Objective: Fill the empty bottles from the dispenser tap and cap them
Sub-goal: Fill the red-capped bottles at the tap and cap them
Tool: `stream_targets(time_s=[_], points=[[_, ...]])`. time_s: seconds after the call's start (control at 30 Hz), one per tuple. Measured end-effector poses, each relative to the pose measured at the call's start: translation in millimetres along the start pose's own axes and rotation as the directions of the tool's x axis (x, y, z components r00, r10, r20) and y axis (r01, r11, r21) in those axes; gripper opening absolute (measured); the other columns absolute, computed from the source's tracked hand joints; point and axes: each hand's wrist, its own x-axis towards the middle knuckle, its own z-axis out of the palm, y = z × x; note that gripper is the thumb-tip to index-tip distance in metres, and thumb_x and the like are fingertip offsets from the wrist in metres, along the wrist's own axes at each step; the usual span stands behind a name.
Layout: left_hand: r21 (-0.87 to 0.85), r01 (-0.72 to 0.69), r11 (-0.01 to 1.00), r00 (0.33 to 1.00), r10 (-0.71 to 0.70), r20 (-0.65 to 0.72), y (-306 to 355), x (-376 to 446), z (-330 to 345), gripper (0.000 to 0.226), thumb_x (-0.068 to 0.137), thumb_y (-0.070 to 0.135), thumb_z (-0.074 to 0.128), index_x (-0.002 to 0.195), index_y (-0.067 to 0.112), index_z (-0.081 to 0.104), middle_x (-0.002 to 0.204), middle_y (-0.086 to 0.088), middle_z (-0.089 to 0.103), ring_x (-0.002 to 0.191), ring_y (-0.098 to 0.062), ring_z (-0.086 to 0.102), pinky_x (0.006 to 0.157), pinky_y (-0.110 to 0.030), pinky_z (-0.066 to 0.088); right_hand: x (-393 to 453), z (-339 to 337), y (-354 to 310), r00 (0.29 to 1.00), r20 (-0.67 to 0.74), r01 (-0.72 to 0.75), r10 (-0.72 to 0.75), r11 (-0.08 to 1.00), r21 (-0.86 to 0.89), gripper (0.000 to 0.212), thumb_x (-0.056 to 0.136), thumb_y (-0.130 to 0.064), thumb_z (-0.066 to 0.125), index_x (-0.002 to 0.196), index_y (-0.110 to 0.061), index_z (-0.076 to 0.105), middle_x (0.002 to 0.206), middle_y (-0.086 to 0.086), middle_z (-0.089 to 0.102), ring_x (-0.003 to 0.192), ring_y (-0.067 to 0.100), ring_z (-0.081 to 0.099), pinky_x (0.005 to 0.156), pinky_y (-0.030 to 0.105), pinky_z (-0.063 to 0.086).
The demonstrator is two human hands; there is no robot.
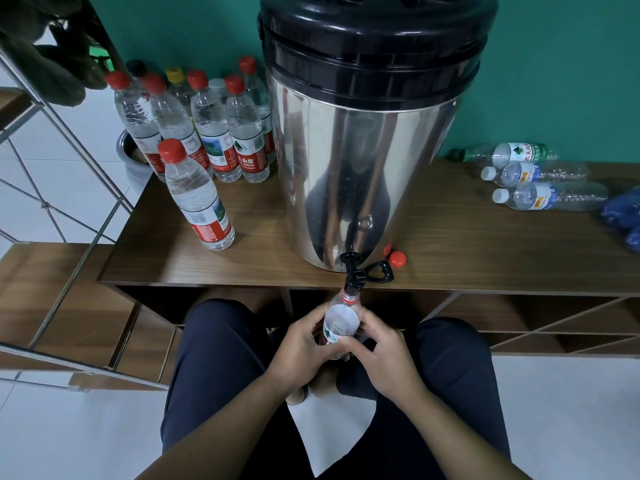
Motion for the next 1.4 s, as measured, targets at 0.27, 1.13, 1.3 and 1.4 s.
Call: stream_targets(time_s=[0.27,1.13,1.3,1.4], points=[[0.03,0.001,1.0,1.0,-0.001,0.008,-0.9,0.1,-0.9,0.059,0.096,0.015,0.09,0.149,0.026,0.066,0.13,0.0,0.079,0.125,-0.025,0.074,0.107,-0.035,0.059,-0.5,-0.7,0.5,1.0,0.011,0.0,0.0,1.0,-0.003,0.056,0.098,-0.015,0.084,0.15,-0.031,0.067,0.119,-0.017,0.081,0.109,0.009,0.078,0.099,0.029,0.061],[0.117,0.009,0.993,1.0,-0.009,0.005,-0.7,-0.1,-2.6,0.061,0.094,0.017,0.091,0.149,0.028,0.066,0.136,0.003,0.077,0.131,-0.02,0.071,0.116,-0.047,0.055,-1.1,0.4,-1.2,1.0,-0.001,0.004,-0.004,1.0,-0.002,0.06,0.098,-0.012,0.084,0.151,-0.033,0.066,0.118,-0.017,0.081,0.11,0.009,0.078,0.099,0.026,0.061],[0.114,0.005,0.993,1.0,-0.005,0.002,0.1,-0.4,-1.8,0.062,0.094,0.018,0.091,0.149,0.027,0.066,0.137,0.003,0.077,0.131,-0.019,0.071,0.116,-0.046,0.055,-1.2,-0.2,-2.1,1.0,-0.002,0.012,-0.012,1.0,-0.007,0.059,0.097,-0.012,0.084,0.15,-0.032,0.067,0.118,-0.018,0.081,0.109,0.009,0.078,0.099,0.027,0.06],[0.122,0.005,0.992,1.0,-0.005,0.002,0.5,-0.9,-1.7,0.061,0.094,0.017,0.091,0.149,0.027,0.066,0.137,0.004,0.077,0.131,-0.017,0.071,0.116,-0.043,0.054,-1.1,-0.1,-1.1,1.0,-0.003,0.013,-0.013,1.0,-0.018,0.059,0.098,-0.014,0.084,0.151,-0.033,0.067,0.117,-0.017,0.081,0.109,0.01,0.078,0.099,0.028,0.06]])
